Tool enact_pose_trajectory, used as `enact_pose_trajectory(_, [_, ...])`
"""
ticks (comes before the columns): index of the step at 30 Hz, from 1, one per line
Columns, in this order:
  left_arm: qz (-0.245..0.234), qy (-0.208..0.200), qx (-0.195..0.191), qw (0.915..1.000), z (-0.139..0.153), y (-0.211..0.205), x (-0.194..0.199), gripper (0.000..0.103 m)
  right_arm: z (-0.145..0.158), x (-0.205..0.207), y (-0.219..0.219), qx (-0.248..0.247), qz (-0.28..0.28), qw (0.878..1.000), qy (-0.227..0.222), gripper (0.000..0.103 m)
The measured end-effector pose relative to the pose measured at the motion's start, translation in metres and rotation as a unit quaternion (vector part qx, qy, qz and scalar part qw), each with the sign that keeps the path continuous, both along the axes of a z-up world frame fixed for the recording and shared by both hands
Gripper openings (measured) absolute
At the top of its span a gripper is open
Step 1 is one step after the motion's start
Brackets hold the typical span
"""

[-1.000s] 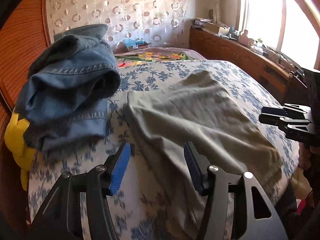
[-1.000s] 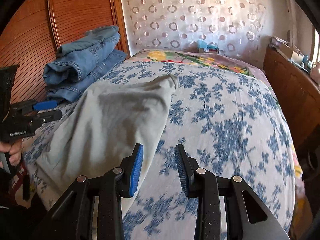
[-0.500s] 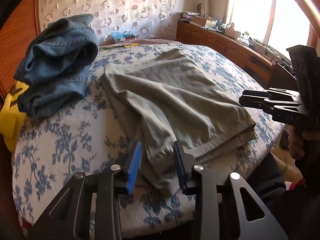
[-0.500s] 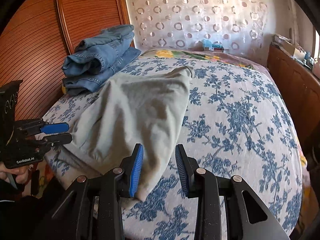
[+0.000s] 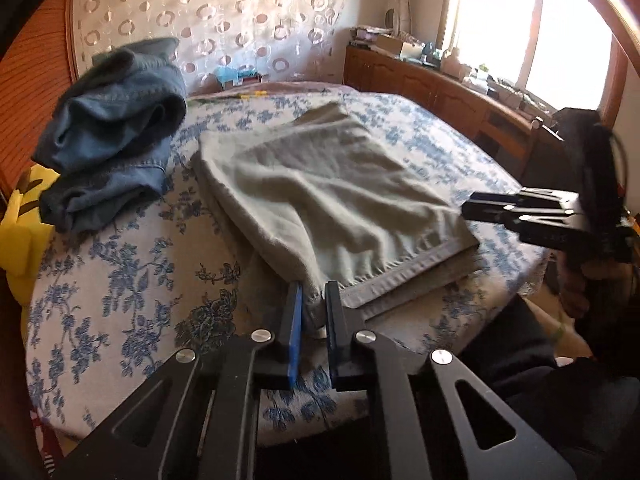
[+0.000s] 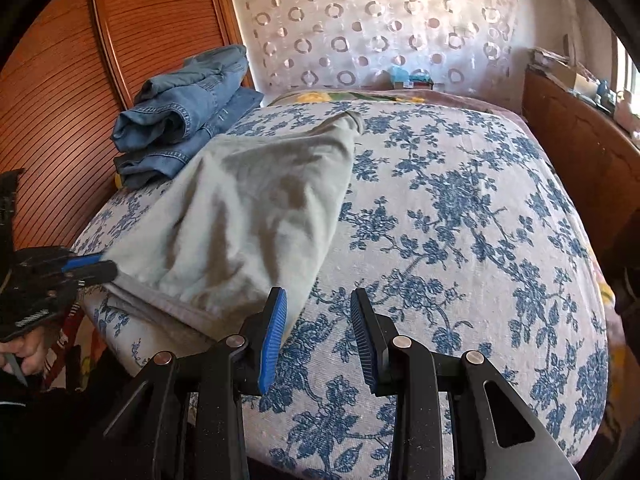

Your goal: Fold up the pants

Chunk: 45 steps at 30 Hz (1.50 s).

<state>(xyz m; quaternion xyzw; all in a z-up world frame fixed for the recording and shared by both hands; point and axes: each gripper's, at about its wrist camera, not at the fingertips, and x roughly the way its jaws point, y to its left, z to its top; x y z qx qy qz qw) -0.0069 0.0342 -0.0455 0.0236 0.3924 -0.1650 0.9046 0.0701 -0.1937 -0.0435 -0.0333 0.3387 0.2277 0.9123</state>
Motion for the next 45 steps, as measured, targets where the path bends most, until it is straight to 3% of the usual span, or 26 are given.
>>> enact_pose_trajectory(6, [0.015,0.020,0.013,0.9996,-0.007,0.006,-0.013,0.012,0.001,-0.007,-0.004,0.008,0.003,1.000,-0.001,0.034])
enact_pose_trajectory(12, [0.027,0.041,-0.002,0.9988,-0.017,0.014,-0.009,0.014,0.000,-0.015,-0.002,0.012,0.020,1.000,0.002,0.034])
enact_pose_trajectory(14, [0.030,0.040,0.000,0.9988,-0.016,0.015,-0.007,0.027,0.000,-0.018,0.000,0.011,0.030,0.999,0.003,0.034])
enact_pose_trajectory(16, [0.037,0.032,0.004,0.9988,-0.013,0.017,-0.005,0.049,0.000,-0.023,0.004,0.008,0.039,0.999,0.001,0.034])
enact_pose_trajectory(21, [0.050,0.018,0.003,0.9986,-0.011,0.023,0.001,0.063,-0.001,-0.030,0.012,0.001,0.055,0.998,0.004,0.034])
enact_pose_trajectory(31, [0.057,0.026,0.004,0.9980,-0.021,0.026,0.010,0.064,-0.004,-0.032,0.030,-0.022,0.072,0.997,0.004,0.034])
enact_pose_trajectory(32, [0.057,0.025,0.004,0.9980,-0.022,0.026,0.010,0.064,-0.006,-0.032,0.031,-0.022,0.075,0.997,0.003,0.031])
enact_pose_trajectory(33, [0.056,0.023,0.006,0.9981,-0.021,0.025,0.010,0.064,-0.006,-0.031,0.032,-0.022,0.078,0.997,0.003,0.020])
enact_pose_trajectory(36, [0.057,0.020,0.012,0.9981,-0.022,0.024,0.008,0.064,-0.006,-0.032,0.032,-0.021,0.080,0.997,-0.004,0.009])
enact_pose_trajectory(45, [0.056,0.033,0.010,0.9978,-0.029,0.022,0.013,0.064,0.002,-0.043,0.019,-0.002,0.089,0.996,-0.009,0.004])
